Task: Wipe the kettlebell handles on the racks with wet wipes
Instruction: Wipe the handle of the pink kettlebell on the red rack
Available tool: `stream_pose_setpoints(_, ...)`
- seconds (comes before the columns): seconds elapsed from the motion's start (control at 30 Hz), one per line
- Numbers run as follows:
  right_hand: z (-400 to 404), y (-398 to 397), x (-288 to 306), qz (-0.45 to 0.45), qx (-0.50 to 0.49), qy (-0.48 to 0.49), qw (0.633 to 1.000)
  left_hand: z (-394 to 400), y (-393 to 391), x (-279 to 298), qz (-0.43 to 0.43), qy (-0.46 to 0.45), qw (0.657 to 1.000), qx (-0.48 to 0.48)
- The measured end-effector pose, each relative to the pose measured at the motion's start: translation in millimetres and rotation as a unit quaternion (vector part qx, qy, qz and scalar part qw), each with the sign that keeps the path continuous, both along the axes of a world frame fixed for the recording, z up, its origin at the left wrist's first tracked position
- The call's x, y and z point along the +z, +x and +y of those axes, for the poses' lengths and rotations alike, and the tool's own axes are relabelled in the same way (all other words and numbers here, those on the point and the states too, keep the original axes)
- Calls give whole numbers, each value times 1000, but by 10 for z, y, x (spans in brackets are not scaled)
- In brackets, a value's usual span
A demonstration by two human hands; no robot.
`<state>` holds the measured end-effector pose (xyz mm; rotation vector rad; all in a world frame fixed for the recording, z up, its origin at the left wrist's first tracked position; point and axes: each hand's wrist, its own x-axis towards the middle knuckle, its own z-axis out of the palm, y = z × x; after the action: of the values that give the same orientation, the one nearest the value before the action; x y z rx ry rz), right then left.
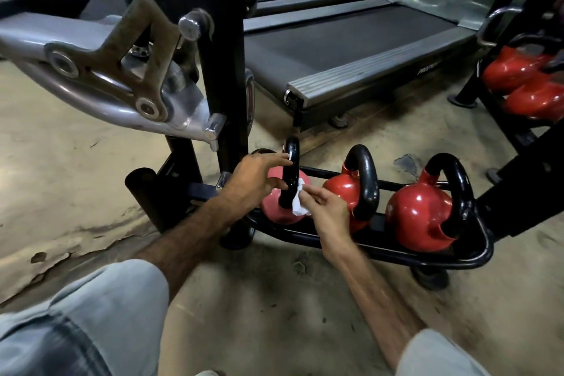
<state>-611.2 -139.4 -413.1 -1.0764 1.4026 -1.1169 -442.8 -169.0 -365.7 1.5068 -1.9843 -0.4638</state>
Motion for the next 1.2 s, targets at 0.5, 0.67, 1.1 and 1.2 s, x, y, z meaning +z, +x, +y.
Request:
stream_pose_setpoints(0.5,-873,-33,623,478,430,-458,614,191,-34,-24,127,106,975,145)
stream_pose_setpoints(0.67,-1252,127,922,566,494,-377,541,208,-26,-3,103,117,972,175)
stream_pose_setpoints(1.1,-1234,81,936,505,583,-344,537,238,-38,38,65,113,978,161)
stream_pose_setpoints(1.2,-1318,102,1041,514,574,-343,537,220,-25,46,63,115,979,156)
